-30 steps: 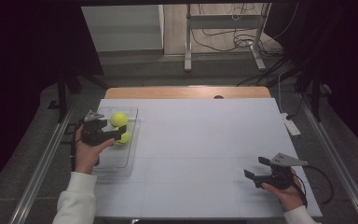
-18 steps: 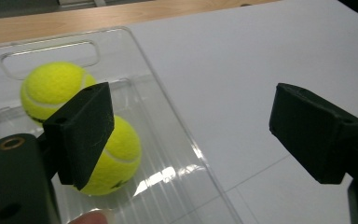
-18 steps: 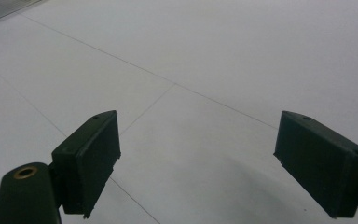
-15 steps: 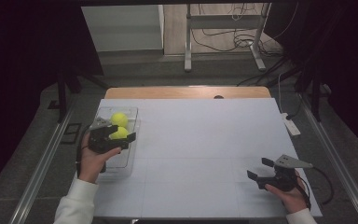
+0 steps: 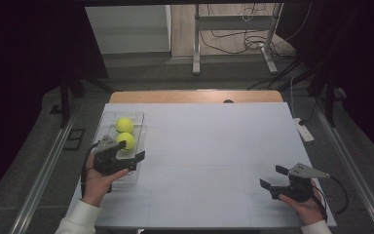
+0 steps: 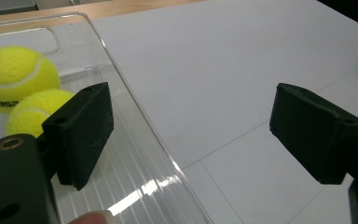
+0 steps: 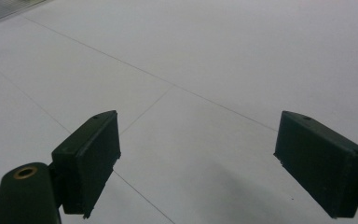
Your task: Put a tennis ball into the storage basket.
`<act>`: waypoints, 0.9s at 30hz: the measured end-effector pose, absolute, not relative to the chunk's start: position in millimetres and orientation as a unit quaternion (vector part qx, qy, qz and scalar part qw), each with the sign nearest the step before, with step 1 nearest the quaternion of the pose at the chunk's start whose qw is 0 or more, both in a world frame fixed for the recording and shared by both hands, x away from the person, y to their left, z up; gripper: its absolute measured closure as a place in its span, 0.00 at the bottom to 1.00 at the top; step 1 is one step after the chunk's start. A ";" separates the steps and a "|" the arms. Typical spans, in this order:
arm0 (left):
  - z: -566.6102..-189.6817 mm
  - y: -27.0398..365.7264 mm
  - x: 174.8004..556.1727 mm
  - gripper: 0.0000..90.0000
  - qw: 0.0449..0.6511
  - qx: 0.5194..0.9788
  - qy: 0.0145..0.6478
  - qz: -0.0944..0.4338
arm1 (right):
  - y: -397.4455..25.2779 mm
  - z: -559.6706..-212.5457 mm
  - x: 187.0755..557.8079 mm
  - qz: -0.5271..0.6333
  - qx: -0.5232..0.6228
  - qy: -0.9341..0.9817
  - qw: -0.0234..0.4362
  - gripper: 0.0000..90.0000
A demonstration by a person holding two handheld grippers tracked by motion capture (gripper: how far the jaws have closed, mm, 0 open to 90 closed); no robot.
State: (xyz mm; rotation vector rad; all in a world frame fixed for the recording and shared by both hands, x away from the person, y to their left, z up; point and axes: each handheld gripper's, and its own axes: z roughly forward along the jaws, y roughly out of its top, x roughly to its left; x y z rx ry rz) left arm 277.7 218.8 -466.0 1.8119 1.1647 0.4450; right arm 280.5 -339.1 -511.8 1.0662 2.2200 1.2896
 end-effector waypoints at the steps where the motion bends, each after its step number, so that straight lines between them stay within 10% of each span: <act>1: -467.3 218.5 275.2 0.16 0.455 0.735 0.470 0.180 | -338.8 -511.2 279.9 0.457 0.377 0.785 0.181 0.16; 27: -482.3 215.3 256.8 0.15 0.455 0.745 0.454 0.179 | -338.8 -503.7 278.9 0.475 0.372 0.774 0.192 0.16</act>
